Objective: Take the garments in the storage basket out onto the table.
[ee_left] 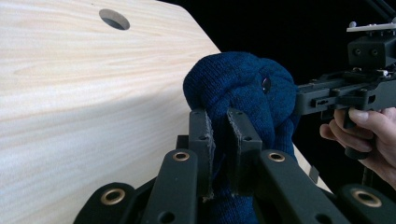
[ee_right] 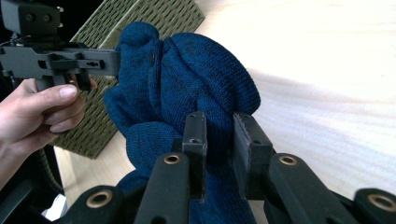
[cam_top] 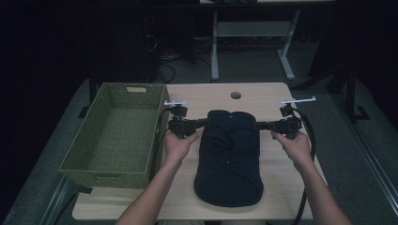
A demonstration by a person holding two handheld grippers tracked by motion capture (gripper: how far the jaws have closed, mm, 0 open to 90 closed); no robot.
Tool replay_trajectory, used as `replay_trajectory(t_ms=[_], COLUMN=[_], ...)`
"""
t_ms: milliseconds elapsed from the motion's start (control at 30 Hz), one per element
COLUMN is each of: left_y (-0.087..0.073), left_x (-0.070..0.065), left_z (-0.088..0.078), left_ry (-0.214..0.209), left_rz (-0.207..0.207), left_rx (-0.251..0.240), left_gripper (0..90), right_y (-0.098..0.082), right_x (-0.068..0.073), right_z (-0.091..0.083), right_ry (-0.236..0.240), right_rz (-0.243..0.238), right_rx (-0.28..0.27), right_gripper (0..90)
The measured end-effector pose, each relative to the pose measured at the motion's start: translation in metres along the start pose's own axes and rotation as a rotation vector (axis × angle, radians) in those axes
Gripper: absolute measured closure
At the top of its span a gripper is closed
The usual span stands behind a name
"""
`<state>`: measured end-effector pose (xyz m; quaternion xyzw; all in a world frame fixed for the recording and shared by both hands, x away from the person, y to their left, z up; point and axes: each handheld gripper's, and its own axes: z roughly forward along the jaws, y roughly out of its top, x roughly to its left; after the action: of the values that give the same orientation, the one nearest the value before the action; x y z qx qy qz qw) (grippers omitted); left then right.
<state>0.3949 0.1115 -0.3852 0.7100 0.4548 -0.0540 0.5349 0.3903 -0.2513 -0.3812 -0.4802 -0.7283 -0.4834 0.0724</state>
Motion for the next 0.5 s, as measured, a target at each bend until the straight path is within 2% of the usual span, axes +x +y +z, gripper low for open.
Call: replay_trajectory(t_ms=[267,500], left_y=[-0.020,-0.035], left_x=[0.001,-0.002], left_z=[-0.005,-0.010], left_ry=[-0.013,-0.028], left_rz=[0.003,0.007], left_rx=[-0.002,-0.001], left_gripper=[81.3,81.4], right_y=[-0.017,-0.031], right_x=[0.003,0.006], right_z=[0.002,0.002], right_ry=[0.009,0.031], right_rz=[-0.033,-0.039], right_rx=[0.021,0.028], right_gripper=[74.5,74.8])
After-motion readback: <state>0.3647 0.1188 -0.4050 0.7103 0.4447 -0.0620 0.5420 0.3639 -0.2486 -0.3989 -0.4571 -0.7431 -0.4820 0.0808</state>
